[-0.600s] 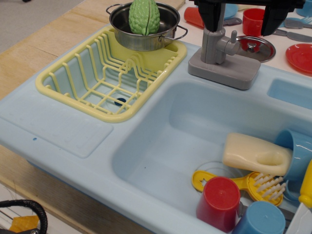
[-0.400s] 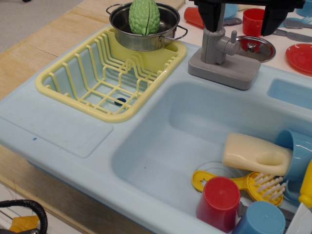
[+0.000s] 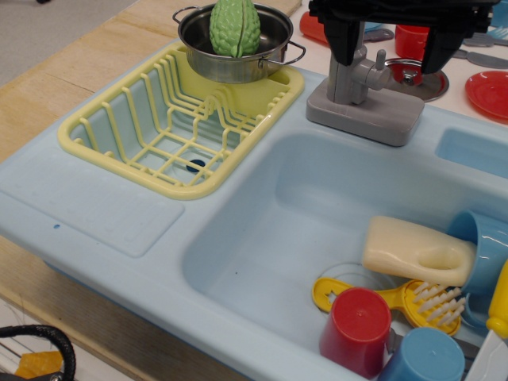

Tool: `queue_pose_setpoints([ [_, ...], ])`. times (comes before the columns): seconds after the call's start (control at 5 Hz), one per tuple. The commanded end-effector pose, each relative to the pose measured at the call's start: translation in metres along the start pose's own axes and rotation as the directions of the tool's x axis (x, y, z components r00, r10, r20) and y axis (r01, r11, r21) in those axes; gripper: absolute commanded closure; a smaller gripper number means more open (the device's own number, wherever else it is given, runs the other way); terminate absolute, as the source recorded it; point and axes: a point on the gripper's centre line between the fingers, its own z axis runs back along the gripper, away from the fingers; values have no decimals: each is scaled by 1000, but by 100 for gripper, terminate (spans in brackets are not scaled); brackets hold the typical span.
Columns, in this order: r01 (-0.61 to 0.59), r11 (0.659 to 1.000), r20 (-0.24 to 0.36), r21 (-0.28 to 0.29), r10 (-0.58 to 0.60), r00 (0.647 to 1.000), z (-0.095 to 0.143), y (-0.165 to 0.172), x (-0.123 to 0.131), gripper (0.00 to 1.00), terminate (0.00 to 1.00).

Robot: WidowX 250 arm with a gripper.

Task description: Turn lever vertical to front

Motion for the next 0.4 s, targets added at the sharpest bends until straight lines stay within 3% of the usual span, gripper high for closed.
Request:
queue_pose_setpoints([
  [0.0,0,1000,6,-9,0,1000,-3,4,8,0,0],
  [0.2,7,1000,-13,-13,-7,1000,-9,3,10,0,0],
])
